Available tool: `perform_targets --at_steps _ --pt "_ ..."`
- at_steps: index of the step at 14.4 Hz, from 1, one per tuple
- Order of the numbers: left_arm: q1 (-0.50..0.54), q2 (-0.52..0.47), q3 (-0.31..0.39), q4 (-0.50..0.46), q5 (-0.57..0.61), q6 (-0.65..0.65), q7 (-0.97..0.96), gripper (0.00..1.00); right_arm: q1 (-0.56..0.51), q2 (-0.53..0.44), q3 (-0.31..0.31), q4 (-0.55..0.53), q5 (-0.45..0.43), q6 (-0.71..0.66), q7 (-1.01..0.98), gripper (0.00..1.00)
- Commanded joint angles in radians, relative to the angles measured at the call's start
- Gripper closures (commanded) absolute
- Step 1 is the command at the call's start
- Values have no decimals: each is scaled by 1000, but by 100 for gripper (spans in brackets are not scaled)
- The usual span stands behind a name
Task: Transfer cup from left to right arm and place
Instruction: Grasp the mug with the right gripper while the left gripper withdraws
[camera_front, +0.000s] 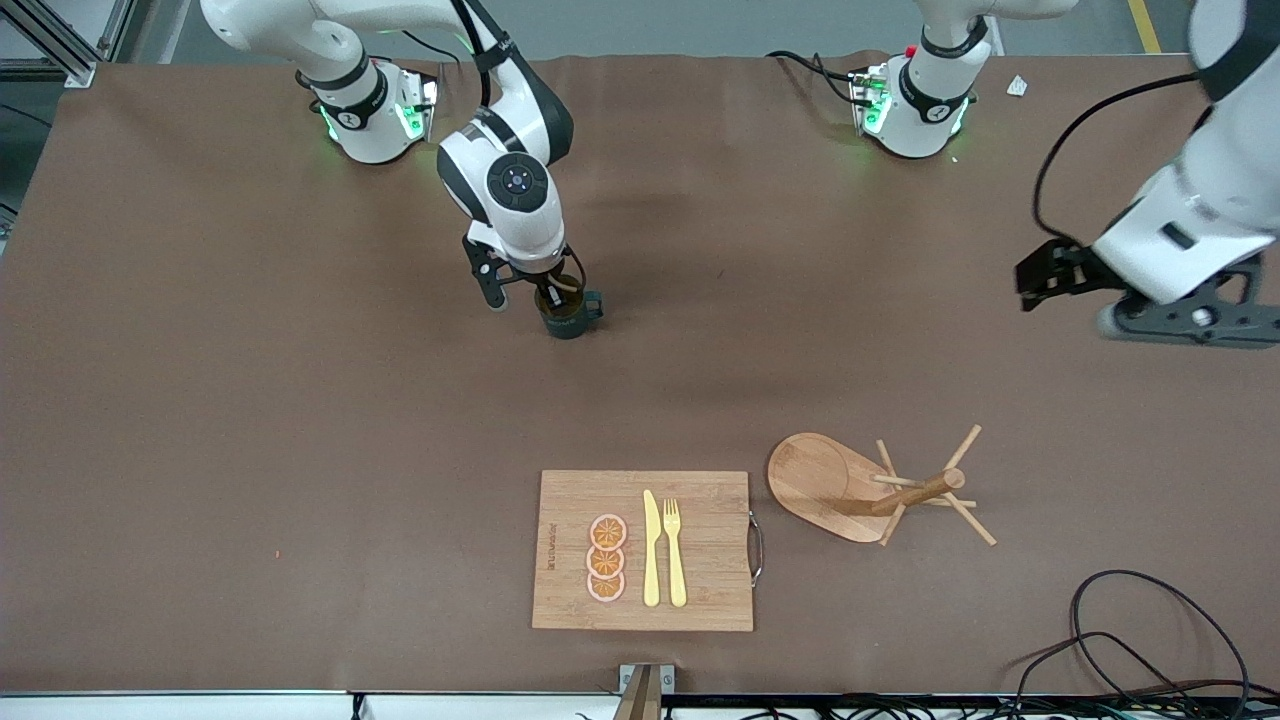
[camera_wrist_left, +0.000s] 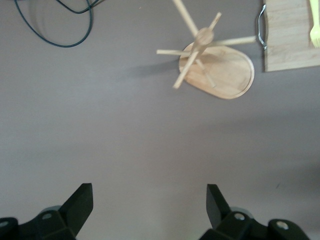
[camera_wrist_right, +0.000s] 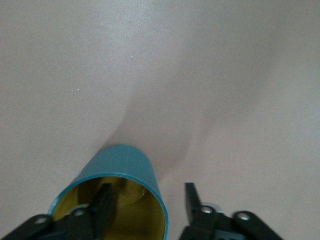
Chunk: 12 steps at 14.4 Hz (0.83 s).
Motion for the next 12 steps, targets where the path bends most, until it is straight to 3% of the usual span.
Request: perform_targets --at_steps 1,3,7,12 --pt "39 -88 0 -89 -18 17 33 0 21 0 -7 -1 2 2 4 99" --pt "79 -139 2 -144 -81 51 38 0 21 -2 -7 1 -10 2 -30 100" --pt "93 -255 0 -267 -92 51 22 0 14 -8 -8 2 -11 -16 -339 100" --pt "81 -231 3 -212 -75 43 -117 0 -72 -15 -18 18 -27 -49 -785 100"
